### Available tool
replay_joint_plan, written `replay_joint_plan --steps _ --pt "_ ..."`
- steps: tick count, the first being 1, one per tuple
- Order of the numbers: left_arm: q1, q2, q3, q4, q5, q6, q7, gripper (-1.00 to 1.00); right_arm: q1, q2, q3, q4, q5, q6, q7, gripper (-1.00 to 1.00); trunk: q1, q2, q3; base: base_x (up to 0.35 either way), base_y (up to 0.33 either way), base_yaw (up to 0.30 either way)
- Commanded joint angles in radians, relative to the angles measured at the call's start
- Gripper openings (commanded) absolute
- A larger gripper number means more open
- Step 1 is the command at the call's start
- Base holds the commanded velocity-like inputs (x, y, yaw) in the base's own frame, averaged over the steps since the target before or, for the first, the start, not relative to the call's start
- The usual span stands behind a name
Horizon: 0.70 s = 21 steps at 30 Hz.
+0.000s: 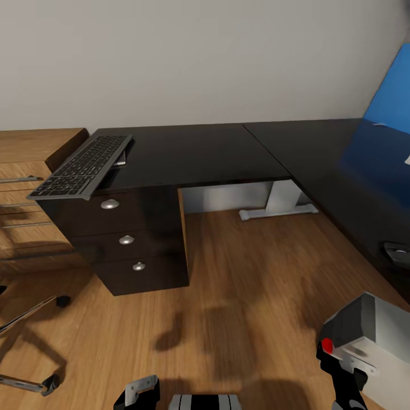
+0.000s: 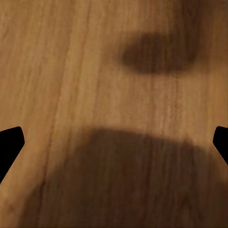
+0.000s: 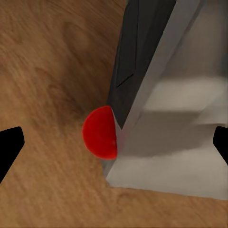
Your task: In the bedroom, organize the workspace by keeping the computer under the desk, ensuring the monitor is on the desk, placing the keyboard on the desk next to the monitor, placing the mouse on the desk next to the keyboard, moving the folder from the swivel chair onto the desk next to the mouse, stacking the notebook on top of the folder with the pen on top of the notebook, and positioning the swivel chair next to the desk.
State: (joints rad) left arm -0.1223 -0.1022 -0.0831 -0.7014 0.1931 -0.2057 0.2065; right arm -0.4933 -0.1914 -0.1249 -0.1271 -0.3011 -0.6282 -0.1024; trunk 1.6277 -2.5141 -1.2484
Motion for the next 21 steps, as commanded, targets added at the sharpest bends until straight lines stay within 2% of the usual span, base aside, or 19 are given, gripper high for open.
replay_joint_plan --steps 1,6,13,21 --pt "0.0 0.001 -0.006 0.0 0.009 -0.004 0.007 1.0 -0.001 0.0 -0.004 0.0 0.005 -0.002 -0.002 1.0 0.0 0.0 -0.001 0.018 0.0 0.0" --pt "0.0 0.002 -0.006 0.0 0.009 -0.004 0.007 1.0 -0.001 0.0 -0.004 0.0 0.005 -0.002 -0.002 1.0 0.0 0.0 -0.001 0.034 0.0 0.0" --pt "0.0 0.002 -0.007 0.002 0.009 -0.004 0.006 1.0 -0.001 0.0 -0.004 0.0 0.005 -0.002 -0.002 1.0 0.0 0.0 -0.001 0.185 0.0 0.0" --pt "0.0 0.002 -0.007 0.002 0.008 -0.004 0.007 1.0 -0.001 0.0 -0.004 0.0 0.005 -0.002 -0.002 1.0 0.0 0.0 -0.001 0.038 0.0 0.0"
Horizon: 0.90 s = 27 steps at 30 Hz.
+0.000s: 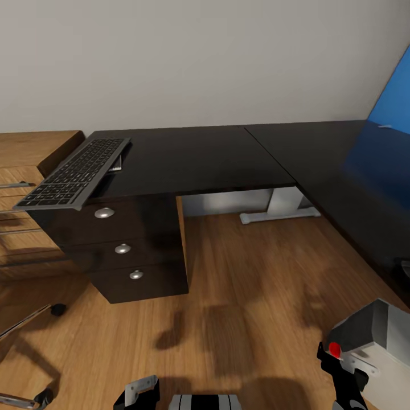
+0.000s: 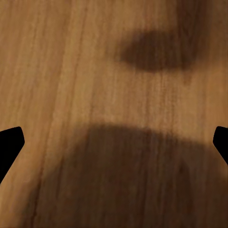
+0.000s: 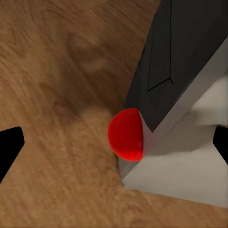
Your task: In the bedroom, organize the workspace by keeping the computer under the desk, ensuring the monitor is on the desk, placing the keyboard on the desk next to the monitor, placing the mouse on the desk next to the keyboard, moving the folder from the swivel chair onto the desk next to the mouse, stacking the notebook on top of the folder with the pen on top of the notebook, and positioning the swivel chair next to the desk.
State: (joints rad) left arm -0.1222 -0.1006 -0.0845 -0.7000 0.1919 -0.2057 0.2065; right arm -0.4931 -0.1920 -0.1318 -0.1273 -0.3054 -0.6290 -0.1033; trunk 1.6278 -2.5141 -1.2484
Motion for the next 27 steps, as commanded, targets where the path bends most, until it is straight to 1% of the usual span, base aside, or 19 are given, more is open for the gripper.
replay_joint_plan --steps 1,27 --pt "0.0 0.001 -0.006 0.0 0.009 -0.004 0.007 1.0 -0.001 0.0 0.003 0.0 0.009 -0.001 -0.001 1.0 0.0 0.0 -0.001 0.009 0.0 0.0" --pt "0.0 0.001 -0.005 0.001 0.009 -0.004 0.007 1.0 -0.001 0.0 0.003 0.0 0.009 -0.001 -0.001 1.0 0.0 0.0 -0.001 -0.006 0.0 0.0"
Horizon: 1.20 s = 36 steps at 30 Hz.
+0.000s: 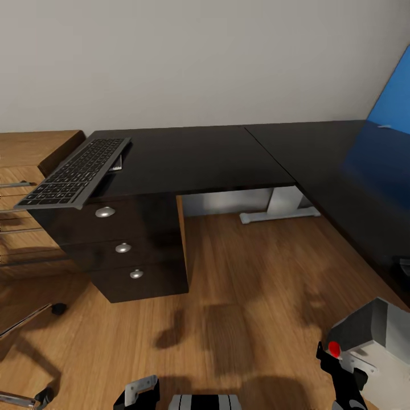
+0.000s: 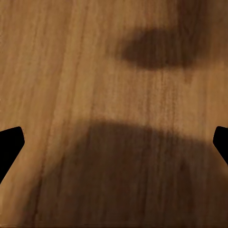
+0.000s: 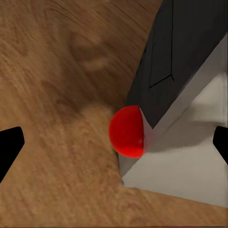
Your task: In the bedroom, organize the workspace by keeping the computer under the desk, ensuring the monitor is on the desk, placing the keyboard on the desk next to the monitor, placing the mouse on the desk next to the keyboard, moving the folder from the swivel chair onto the desk next to the mouse, stacking the notebook on top of the folder with the pen on top of the notebook, and positioning the swivel chair next to the desk.
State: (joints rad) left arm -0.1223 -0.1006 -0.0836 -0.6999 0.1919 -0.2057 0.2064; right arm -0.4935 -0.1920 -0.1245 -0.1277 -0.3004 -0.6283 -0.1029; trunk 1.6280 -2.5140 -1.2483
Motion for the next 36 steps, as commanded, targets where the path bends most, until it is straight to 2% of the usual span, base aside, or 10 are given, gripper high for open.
replay_joint_plan --steps 1,15,28,36 --pt "0.0 0.001 -0.006 0.0 0.009 -0.004 0.007 1.0 0.0 0.0 -0.004 0.0 0.004 -0.002 -0.001 1.0 0.0 0.0 -0.001 -0.142 0.0 0.0" --pt "0.0 0.001 -0.005 0.0 0.01 -0.004 0.007 1.0 0.0 0.0 -0.004 0.0 0.004 -0.002 -0.001 1.0 0.0 0.0 -0.001 -0.187 0.0 0.0" --pt "0.0 0.001 -0.005 0.001 0.011 -0.004 0.007 1.0 0.0 0.0 -0.004 0.0 0.004 -0.002 -0.001 1.0 0.0 0.0 -0.001 -0.015 0.0 0.0" --pt "0.0 0.009 -0.005 0.002 0.011 -0.004 0.006 1.0 0.0 -0.001 -0.005 0.0 0.003 -0.001 -0.002 1.0 0.0 0.0 -0.001 0.098 -0.075 0.0"
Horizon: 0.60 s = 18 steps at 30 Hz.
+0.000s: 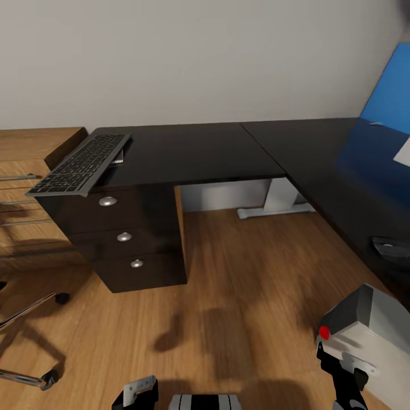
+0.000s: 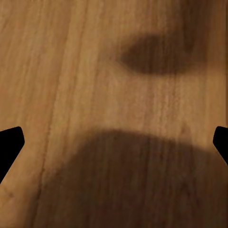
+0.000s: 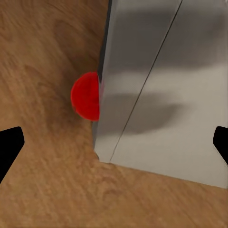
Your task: In the bedroom, organize the workspace by keeping the computer under the desk, ensuring the monitor is on the desk, placing the keyboard on the desk next to the monitor, placing the mouse on the desk next to the keyboard, moving the folder from the swivel chair onto the desk next to the mouse, stacking the notebook on top of the folder with the pen on top of the notebook, and positioning the swivel chair next to the desk.
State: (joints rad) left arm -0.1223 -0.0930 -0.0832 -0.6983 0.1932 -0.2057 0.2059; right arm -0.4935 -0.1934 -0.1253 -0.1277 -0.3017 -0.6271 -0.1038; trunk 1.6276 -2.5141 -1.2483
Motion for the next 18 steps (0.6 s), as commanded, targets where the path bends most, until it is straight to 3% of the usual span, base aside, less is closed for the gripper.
replay_joint_plan --steps 1,18 --pt "0.0 0.002 -0.006 0.0 0.009 -0.004 0.007 1.0 0.0 0.0 -0.005 0.0 0.004 -0.002 -0.001 1.0 0.0 0.0 -0.001 0.07 -0.058 0.0" --pt "0.0 0.01 -0.006 0.001 0.011 -0.004 0.006 1.0 0.0 0.0 -0.005 0.001 0.004 -0.002 -0.002 1.0 0.0 0.0 -0.001 0.016 -0.019 0.0"
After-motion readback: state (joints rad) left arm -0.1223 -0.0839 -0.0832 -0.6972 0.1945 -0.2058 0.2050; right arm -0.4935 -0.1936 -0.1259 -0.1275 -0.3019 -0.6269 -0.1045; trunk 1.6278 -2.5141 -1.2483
